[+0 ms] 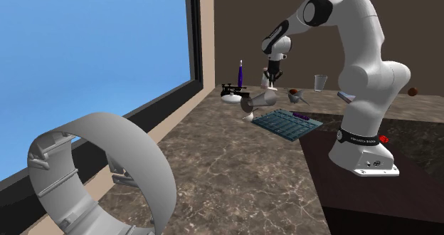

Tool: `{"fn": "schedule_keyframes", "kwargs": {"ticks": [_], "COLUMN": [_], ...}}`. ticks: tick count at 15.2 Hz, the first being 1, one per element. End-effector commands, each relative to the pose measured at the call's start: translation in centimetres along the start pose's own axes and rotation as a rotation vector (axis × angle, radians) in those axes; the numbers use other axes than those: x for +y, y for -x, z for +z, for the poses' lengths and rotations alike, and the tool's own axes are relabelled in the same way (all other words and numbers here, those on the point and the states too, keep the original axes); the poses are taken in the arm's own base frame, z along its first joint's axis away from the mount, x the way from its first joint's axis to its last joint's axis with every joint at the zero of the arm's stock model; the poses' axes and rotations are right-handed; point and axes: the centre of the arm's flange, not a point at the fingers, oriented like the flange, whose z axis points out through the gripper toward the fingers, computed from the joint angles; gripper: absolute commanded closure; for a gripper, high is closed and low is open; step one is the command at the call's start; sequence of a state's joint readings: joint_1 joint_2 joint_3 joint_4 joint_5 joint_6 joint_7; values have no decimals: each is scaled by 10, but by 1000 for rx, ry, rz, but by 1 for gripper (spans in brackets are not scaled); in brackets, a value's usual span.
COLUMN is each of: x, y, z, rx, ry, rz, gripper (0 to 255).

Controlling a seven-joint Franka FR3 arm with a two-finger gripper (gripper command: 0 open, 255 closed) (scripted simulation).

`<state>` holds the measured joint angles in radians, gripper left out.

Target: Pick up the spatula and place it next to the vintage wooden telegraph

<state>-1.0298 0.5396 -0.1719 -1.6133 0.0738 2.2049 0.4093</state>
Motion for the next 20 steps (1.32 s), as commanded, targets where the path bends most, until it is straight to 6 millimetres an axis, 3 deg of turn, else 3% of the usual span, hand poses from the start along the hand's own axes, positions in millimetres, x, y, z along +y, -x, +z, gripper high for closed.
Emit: {"fn": "schedule_keyframes", "kwargs": {"ticks": [1, 18, 20], "x": [-1, -1, -1], "y": [0, 6, 6], "z": [9, 98, 98], "rx": [0, 0, 0], "ry": [0, 0, 0], "rz": [0, 0, 0], "gripper": [255, 255, 255]}}
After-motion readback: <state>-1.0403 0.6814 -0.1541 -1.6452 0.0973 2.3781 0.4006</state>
